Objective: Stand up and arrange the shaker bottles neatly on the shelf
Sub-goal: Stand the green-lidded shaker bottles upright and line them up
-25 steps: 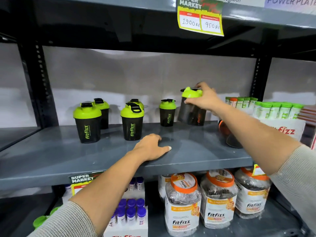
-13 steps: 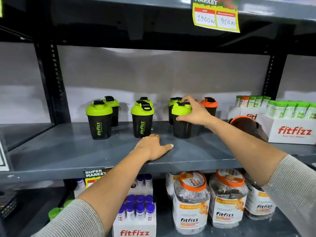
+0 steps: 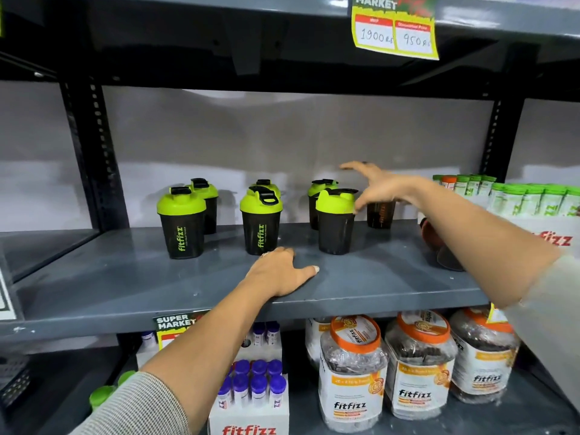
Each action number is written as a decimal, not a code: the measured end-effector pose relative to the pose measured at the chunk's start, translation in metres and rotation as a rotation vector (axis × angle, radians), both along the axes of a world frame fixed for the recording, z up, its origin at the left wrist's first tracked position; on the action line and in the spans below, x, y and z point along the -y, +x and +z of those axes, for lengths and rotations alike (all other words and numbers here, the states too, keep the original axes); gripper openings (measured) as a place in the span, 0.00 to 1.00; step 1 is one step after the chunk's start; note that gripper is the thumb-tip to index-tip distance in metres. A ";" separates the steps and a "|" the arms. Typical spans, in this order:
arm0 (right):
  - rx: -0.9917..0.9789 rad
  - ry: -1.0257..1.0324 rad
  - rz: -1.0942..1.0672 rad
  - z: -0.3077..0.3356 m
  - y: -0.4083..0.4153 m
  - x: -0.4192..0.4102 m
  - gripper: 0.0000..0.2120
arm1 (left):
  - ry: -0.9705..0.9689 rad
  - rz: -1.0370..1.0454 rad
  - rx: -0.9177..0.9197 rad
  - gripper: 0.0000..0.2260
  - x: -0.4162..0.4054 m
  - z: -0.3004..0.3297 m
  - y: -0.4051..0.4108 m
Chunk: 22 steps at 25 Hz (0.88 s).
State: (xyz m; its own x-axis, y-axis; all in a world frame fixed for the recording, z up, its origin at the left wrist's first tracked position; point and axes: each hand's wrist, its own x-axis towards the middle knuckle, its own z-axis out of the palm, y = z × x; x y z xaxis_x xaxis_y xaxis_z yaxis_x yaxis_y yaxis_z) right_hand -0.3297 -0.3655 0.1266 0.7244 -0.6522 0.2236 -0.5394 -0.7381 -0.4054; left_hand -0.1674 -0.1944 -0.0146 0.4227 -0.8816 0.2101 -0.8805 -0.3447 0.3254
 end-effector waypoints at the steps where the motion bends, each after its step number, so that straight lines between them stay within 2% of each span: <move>1: -0.073 0.004 0.013 0.010 0.003 -0.002 0.42 | -0.005 -0.002 -0.001 0.35 0.000 0.000 0.000; 3: -0.180 0.034 0.068 0.018 0.012 -0.009 0.38 | -0.026 -0.001 -0.006 0.34 0.000 0.000 0.000; 6: -0.291 0.073 0.195 0.015 0.025 -0.010 0.41 | -0.051 0.003 -0.008 0.33 0.000 -0.001 0.000; 13: -0.325 0.158 0.163 0.015 0.029 0.005 0.38 | -0.057 0.000 -0.012 0.33 0.000 0.000 -0.001; 17: -0.347 0.089 0.093 0.020 0.028 -0.006 0.38 | -0.057 -0.002 -0.004 0.33 -0.001 0.000 -0.001; 22: -0.361 -0.138 -0.092 0.021 0.036 -0.011 0.42 | -0.047 0.000 0.009 0.33 -0.001 0.002 -0.002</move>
